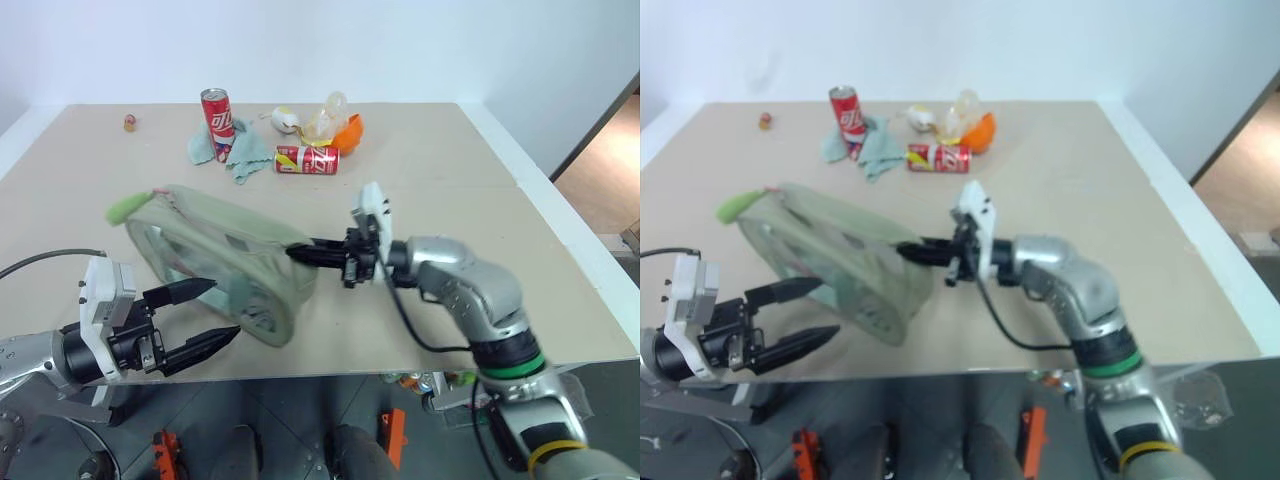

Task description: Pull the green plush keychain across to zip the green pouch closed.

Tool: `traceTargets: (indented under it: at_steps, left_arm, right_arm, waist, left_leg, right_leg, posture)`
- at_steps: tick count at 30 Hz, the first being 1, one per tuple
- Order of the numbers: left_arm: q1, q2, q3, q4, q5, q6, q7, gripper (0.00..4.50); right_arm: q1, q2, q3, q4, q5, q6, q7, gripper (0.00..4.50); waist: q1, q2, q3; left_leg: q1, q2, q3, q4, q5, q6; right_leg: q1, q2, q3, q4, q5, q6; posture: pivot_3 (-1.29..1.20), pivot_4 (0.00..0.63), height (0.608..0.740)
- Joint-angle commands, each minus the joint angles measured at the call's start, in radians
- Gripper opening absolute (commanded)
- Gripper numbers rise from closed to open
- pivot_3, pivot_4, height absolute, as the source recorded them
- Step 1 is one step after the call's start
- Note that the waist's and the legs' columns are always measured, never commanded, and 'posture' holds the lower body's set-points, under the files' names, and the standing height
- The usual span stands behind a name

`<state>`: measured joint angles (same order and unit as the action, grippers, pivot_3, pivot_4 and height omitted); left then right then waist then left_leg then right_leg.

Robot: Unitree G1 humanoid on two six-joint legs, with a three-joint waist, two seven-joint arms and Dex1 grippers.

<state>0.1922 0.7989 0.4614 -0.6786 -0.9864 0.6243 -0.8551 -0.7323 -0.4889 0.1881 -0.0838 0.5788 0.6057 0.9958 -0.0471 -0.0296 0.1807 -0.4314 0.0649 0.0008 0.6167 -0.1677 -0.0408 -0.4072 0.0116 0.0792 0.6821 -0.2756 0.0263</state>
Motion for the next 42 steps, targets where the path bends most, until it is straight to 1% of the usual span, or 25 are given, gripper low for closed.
traceTargets:
  at_steps: [1,5,8,10,13,14,15,16,20,24,25,26,30,32,34,37,40,41,42]
  left_arm:
    - [-0.032,-0.005,-0.018,-0.006,-0.001,-0.02,0.01,4.5]
    - [-0.076,-0.005,-0.053,-0.013,-0.007,-0.005,0.043,4.5]
    - [-0.083,-0.004,-0.06,-0.022,-0.013,0.002,0.059,4.5]
    - [-0.09,-0.001,-0.063,-0.026,-0.021,0.008,0.071,4.5]
    - [-0.097,0.005,-0.062,-0.031,-0.032,0.015,0.085,4.5]
    - [-0.099,0.006,-0.063,-0.033,-0.034,0.018,0.09,4.5]
    - [-0.1,0.006,-0.064,-0.035,-0.036,0.02,0.095,4.5]
    - [-0.102,0.008,-0.066,-0.035,-0.038,0.022,0.099,4.5]
    - [-0.105,0.014,-0.072,-0.03,-0.039,0.025,0.097,4.5]
    - [-0.153,0.02,-0.098,0.005,-0.03,0.03,0.089,4.5]
    - [-0.164,0.019,-0.104,0.014,-0.026,0.028,0.086,4.5]
    - [-0.172,0.018,-0.108,0.024,-0.02,0.025,0.083,4.5]
    - [-0.199,0.012,-0.126,0.054,0.003,0.017,0.069,4.5]
    - [-0.208,0.01,-0.134,0.062,0.011,0.014,0.063,4.5]
    - [-0.219,0.011,-0.141,0.073,0.019,0.011,0.057,4.5]
    - [-0.234,0.008,-0.151,0.09,0.038,0.004,0.048,4.5]
    - [-0.242,0.006,-0.154,0.099,0.049,0.003,0.039,4.5]
    - [-0.245,0.007,-0.154,0.103,0.055,0.001,0.037,4.5]
    - [-0.246,0.007,-0.155,0.106,0.06,0.0,0.036,4.5]
  right_arm:
    - [-0.118,-0.064,-0.04,0.179,-0.064,-0.182,0.196,0.03]
    - [-0.272,-0.113,-0.021,0.528,-0.185,-0.419,0.385,0.03]
    - [-0.359,-0.118,-0.024,0.747,-0.247,-0.574,0.484,0.03]
    - [-0.408,-0.117,-0.025,0.865,-0.277,-0.647,0.539,0.03]
    - [-0.45,-0.103,-0.039,0.954,-0.289,-0.67,0.575,0.03]
    - [-0.454,-0.1,-0.044,0.951,-0.284,-0.641,0.576,0.03]
    - [-0.451,-0.097,-0.059,0.933,-0.269,-0.622,0.571,0.73]
    - [-0.445,-0.096,-0.078,0.903,-0.246,-0.585,0.557,0.89]
    - [-0.422,-0.1,-0.153,0.792,-0.192,-0.468,0.483,2.3]
    - [-0.327,-0.133,-0.278,0.514,-0.084,-0.266,0.327,3.65]
    - [-0.286,-0.142,-0.305,0.425,-0.051,-0.204,0.284,4.12]
    - [-0.241,-0.149,-0.329,0.336,-0.026,-0.159,0.245,4.42]
    - [0.015,-0.174,-0.395,-0.033,0.039,-0.019,0.079,4.48]
    - [0.125,-0.169,-0.416,-0.165,0.06,0.021,0.002,4.48]
    - [0.212,-0.158,-0.415,-0.256,0.064,0.033,-0.059,4.48]
    - [0.295,-0.133,-0.394,-0.325,0.056,0.023,-0.119,4.48]
    - [0.311,-0.119,-0.364,-0.325,0.041,0.001,-0.137,4.48]
    - [0.311,-0.114,-0.355,-0.319,0.04,-0.005,-0.14,4.08]
    - [0.311,-0.111,-0.348,-0.313,0.039,-0.009,-0.144,3.91]
  waist:
    - [0.0,0.0,0.0]
    - [-0.001,0.0,0.0]
    - [-0.001,0.0,0.001]
    - [-0.001,0.001,0.001]
    - [0.0,0.001,0.001]
    - [0.0,0.001,0.001]
    - [0.0,0.001,0.001]
    - [0.0,0.001,0.001]
    - [0.0,0.003,0.002]
    - [0.004,0.003,0.002]
    - [0.004,0.003,0.002]
    - [0.004,0.003,0.002]
    - [0.012,0.002,0.001]
    - [0.011,0.002,0.002]
    - [0.004,0.003,0.002]
    - [0.001,0.002,0.001]
    - [0.0,0.002,0.002]
    - [0.0,0.002,0.001]
    - [0.0,0.002,0.001]
  left_leg:
    - [0.0,0.0,0.0,0.0,0.0,0.0]
    - [0.0,0.0,0.0,0.0,0.0,0.0]
    - [0.0,0.0,0.001,-0.001,-0.001,0.001]
    - [0.0,0.0,0.001,-0.001,-0.001,0.001]
    - [0.0,0.0,0.0,-0.001,-0.002,0.0]
    - [0.0,0.0,0.0,-0.002,-0.003,0.0]
    - [0.0,0.0,0.0,-0.002,-0.003,0.0]
    - [0.0,0.0,0.0,-0.002,-0.003,-0.001]
    - [0.0,-0.001,0.0,-0.001,-0.003,-0.001]
    - [0.0,-0.001,-0.001,-0.001,-0.003,-0.001]
    - [-0.001,-0.001,-0.001,-0.001,-0.003,-0.001]
    - [0.0,-0.001,-0.001,-0.001,-0.003,-0.001]
    - [-0.001,-0.001,-0.002,-0.001,-0.004,-0.002]
    - [-0.002,-0.001,-0.002,0.0,-0.004,-0.003]
    - [-0.001,-0.001,-0.001,0.0,-0.004,-0.003]
    - [0.0,-0.001,-0.001,0.0,-0.004,-0.003]
    - [0.001,-0.001,0.0,0.001,-0.003,-0.003]
    - [0.001,-0.001,0.0,0.001,-0.003,-0.003]
    - [0.001,-0.001,0.001,0.001,-0.002,-0.002]
  right_leg:
    - [0.0,0.0,0.0,0.0,0.0,0.0]
    - [0.0,0.0,0.0,0.0,0.001,0.001]
    - [0.0,0.0,0.0,0.0,0.002,0.003]
    - [0.0,0.0,0.001,0.0,0.002,0.0]
    - [0.0,0.0,0.001,0.0,0.002,-0.002]
    - [0.0,0.0,0.001,0.0,0.002,-0.003]
    - [0.0,0.0,0.001,0.0,0.002,-0.003]
    - [0.0,0.0,0.001,0.0,0.002,-0.003]
    - [0.0,0.0,0.001,0.0,0.002,-0.003]
    - [0.0,0.0,0.0,0.001,0.002,-0.003]
    - [0.0,0.0,0.0,0.001,0.002,-0.002]
    - [0.0,0.0,0.0,0.001,0.002,-0.002]
    - [0.001,0.0,-0.001,0.001,0.0,0.0]
    - [0.0,0.0,0.0,0.001,-0.001,0.001]
    - [0.0,0.0,0.001,0.001,-0.001,0.002]
    - [0.001,0.001,0.001,0.001,-0.001,0.005]
    - [0.001,0.001,0.002,0.001,0.001,0.005]
    - [0.001,0.001,0.003,0.001,0.002,0.005]
    - [0.001,0.001,0.003,0.001,0.002,0.006]
  posture:
    - [0.0,0.15,0.74]
    - [0.0,0.15,0.74]
    - [0.0,0.15,0.74]
    - [0.0,0.15,0.74]
    - [0.0,0.15,0.74]
    - [0.0,0.15,0.74]
    - [0.0,0.15,0.74]
    - [0.0,0.15,0.74]
    - [0.0,0.15,0.74]
    - [0.0,0.15,0.74]
    - [0.0,0.15,0.74]
    - [0.0,0.15,0.74]
    - [0.0,0.15,0.74]
    - [0.0,0.15,0.74]
    - [0.0,0.15,0.74]
    - [0.0,0.15,0.74]
    - [0.0,0.15,0.74]
    - [0.0,0.15,0.74]
    - [0.0,0.15,0.74]
